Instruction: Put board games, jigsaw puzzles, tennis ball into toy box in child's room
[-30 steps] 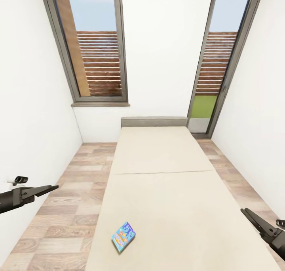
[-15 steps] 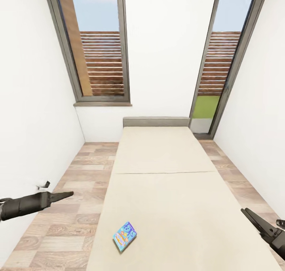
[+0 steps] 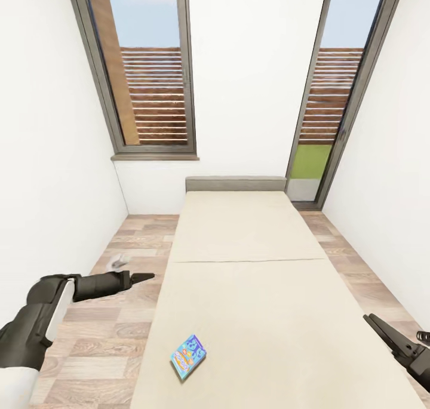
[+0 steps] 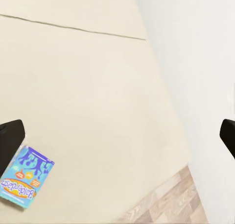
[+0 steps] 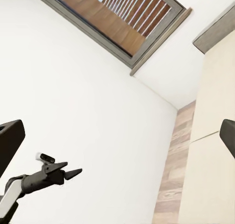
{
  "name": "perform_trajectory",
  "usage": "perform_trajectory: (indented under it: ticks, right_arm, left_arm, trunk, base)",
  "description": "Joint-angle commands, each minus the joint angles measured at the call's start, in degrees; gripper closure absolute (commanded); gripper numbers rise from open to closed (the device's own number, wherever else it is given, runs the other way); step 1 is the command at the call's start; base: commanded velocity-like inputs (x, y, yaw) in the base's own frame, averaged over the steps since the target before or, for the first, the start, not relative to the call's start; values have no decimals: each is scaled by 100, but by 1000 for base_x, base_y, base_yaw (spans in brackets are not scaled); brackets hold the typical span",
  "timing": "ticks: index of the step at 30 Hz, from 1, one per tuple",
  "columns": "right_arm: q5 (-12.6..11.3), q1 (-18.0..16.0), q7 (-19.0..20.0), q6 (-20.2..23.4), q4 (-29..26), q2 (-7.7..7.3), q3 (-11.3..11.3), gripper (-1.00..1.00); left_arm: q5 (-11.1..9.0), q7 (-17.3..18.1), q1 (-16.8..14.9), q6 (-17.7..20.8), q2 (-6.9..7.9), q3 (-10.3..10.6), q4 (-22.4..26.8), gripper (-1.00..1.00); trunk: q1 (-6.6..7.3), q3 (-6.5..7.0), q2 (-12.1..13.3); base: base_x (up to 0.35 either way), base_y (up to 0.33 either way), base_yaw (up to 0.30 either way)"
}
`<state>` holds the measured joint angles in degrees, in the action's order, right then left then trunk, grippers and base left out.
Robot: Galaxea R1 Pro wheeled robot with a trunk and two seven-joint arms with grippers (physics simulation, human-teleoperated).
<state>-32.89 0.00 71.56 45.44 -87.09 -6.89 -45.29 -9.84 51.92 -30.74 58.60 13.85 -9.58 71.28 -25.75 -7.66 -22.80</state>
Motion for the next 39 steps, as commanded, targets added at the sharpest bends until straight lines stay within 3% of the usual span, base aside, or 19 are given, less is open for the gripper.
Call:
perform_trajectory:
  ticks: [1,8,15,16,19,24,28,32,39]
  right_arm:
    - [-30,0,-11,39,-5,-1,2,-100]
    - [51,0,-157,74,-22,-5,35,-100]
    - [387,0,-727,118,-73,9,50,-100]
    - [448,0,-891,130,-111,18,52,-100]
    - [504,-5,-1134,185,-167,23,57,-100]
    - [545,-8,-1627,368,-232,8,140,-100]
    - [553,-9,-2017,475,-267,-12,395,-100]
    - [534,-9,-2150,538,-291,-17,702,-100]
    - [491,-9,-2030,572,-357,-16,879,-100]
  left_arm:
    - [16,-187,-116,43,-55,90,-50,-100]
    - [45,-1599,-904,84,-556,592,-694,-100]
    - [67,-3139,-1788,-46,-1117,735,-2069,-100]
    - [70,-3504,-2005,-221,-1257,749,-2461,-100]
    - [67,-3946,-2263,-579,-1442,761,-2983,-100]
    - [67,-4500,-2515,-1128,-1676,769,-3701,-100]
    - [66,-4911,-2625,-1490,-1835,770,-4110,-100]
    - [63,-5100,-2659,-1641,-1907,780,-4258,-100]
    - [61,-5173,-2672,-1698,-1997,794,-4317,-100]
  trunk:
    - [-3,-11,-12]
    - [-3,-11,-12]
    - [-3,-11,-12]
    - [-3,-11,-12]
    - [-3,-11,-12]
    - [-3,-11,-12]
    - [-3,-11,-12]
    - [-3,-11,-12]
    - [-3,-11,-12]
  base:
    - [0,0,0]
    - [0,0,0]
    - [0,0,0]
    - [0,0,0]
    - [0,0,0]
    - [0,0,0]
    - [0,0,0]
    - [0,0,0]
    - [0,0,0]
